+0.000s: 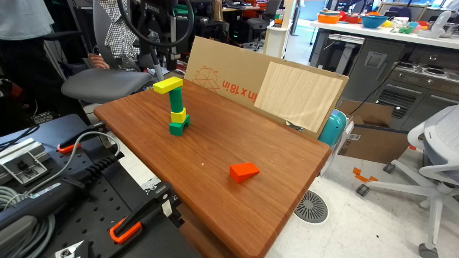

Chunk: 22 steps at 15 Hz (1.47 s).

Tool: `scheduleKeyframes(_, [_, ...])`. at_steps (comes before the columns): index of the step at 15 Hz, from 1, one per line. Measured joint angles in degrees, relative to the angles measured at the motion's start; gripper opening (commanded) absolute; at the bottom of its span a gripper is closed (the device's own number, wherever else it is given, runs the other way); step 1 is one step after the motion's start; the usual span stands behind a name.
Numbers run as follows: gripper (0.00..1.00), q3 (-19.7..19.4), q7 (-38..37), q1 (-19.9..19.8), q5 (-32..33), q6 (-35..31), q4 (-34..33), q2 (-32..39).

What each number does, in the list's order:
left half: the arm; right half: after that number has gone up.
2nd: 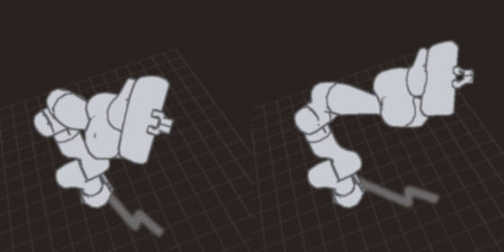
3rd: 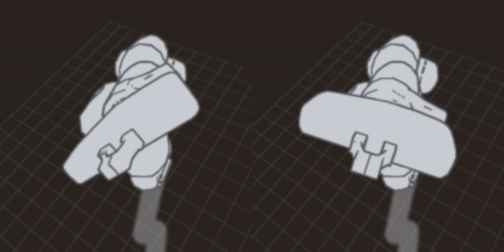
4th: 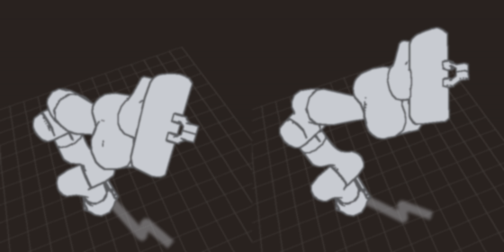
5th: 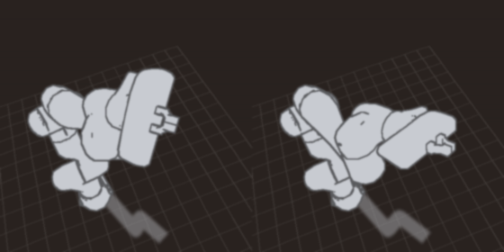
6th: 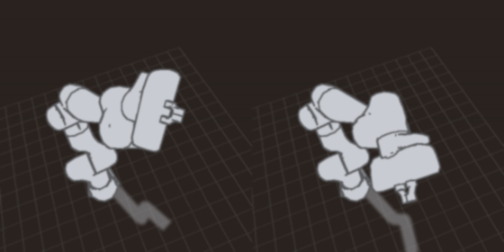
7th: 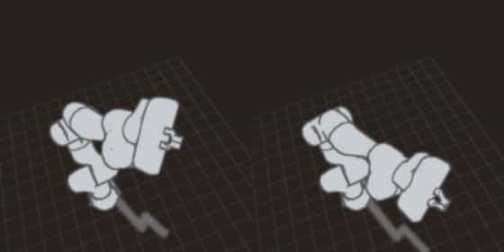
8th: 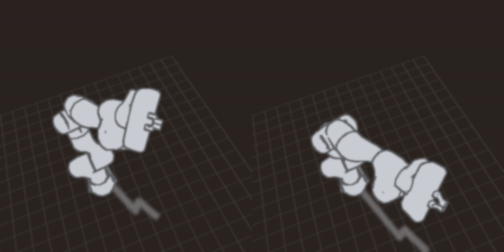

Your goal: Pick up the yellow object and place it on the table

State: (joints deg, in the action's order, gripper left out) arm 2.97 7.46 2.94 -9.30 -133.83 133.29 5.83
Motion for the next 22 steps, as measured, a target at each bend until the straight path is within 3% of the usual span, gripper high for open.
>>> scheduleKeyframes(12, [1.00, -0.6, -5.9, 0.0, 6.0, 4.3, -2.4, 2.6])
scheduleKeyframes(22, [1.00, -1.5, -12.0, 0.0, 11.0, 3.3, -2.5, 4.0])
